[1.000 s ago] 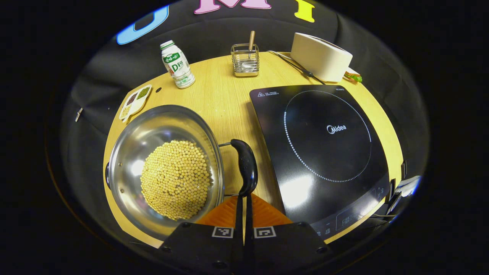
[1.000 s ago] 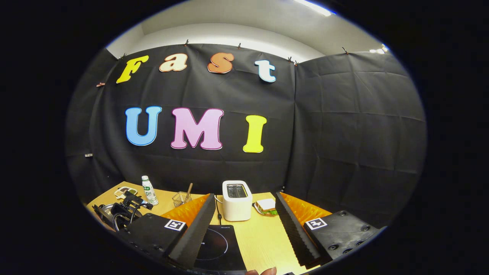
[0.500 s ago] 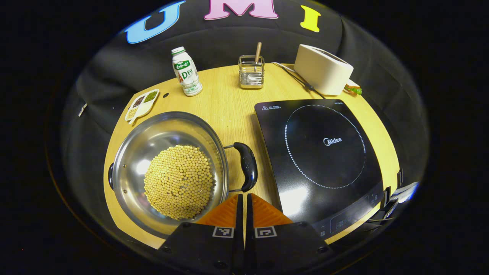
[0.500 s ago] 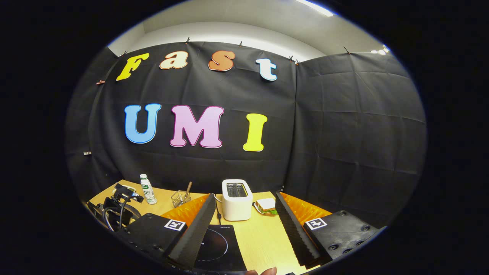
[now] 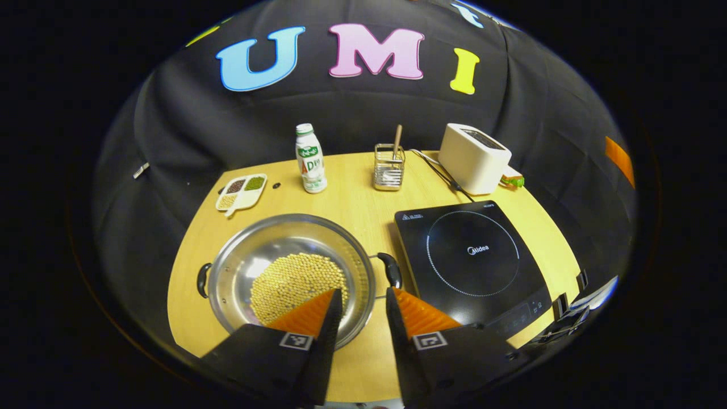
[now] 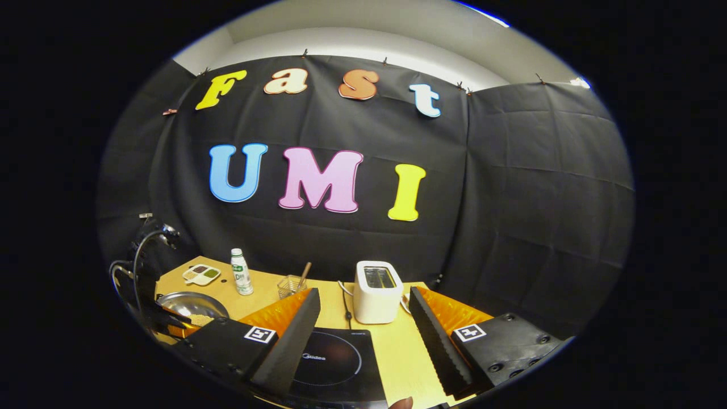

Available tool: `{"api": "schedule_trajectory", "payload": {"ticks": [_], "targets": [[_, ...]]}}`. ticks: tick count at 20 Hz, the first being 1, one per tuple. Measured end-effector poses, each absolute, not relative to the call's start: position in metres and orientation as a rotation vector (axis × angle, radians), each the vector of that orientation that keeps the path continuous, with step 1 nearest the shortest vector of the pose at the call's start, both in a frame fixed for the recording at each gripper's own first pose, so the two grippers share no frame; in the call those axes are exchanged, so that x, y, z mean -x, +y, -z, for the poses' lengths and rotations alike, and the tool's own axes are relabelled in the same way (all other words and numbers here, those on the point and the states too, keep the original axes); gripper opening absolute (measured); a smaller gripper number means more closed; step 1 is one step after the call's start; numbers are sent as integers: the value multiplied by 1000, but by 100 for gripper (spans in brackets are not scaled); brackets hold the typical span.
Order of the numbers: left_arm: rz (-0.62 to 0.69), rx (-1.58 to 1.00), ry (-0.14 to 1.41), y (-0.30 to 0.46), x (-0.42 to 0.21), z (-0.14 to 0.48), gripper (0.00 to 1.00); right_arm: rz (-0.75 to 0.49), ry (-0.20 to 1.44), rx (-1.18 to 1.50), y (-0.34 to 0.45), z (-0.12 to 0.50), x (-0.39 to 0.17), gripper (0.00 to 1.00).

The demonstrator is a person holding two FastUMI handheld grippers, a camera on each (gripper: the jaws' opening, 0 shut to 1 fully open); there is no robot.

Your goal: First push the handle of the pot to place it horizontally, then grasp the pot with both hands and set it on the induction cooktop.

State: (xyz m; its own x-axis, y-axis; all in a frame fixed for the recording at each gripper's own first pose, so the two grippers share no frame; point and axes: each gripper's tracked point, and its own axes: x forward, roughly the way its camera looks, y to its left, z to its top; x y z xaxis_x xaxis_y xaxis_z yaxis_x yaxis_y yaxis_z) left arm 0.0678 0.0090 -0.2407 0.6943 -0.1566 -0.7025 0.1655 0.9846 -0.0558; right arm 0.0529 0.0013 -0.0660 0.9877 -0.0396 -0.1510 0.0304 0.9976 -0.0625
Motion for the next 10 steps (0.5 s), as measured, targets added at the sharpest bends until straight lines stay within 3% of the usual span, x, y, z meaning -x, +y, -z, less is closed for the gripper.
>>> {"api": "schedule_trajectory", "payload": {"ticks": [4, 8, 10], "targets": [[138, -8, 723, 50, -67, 231, 83, -85, 180, 37, 56, 79, -64, 98], [93, -10, 691, 97, -66, 232, 94, -189, 259, -4, 105, 108, -72, 98], [96, -5, 683, 118, -66, 234, 94, -222, 315, -34, 126, 127, -74, 98]]}}
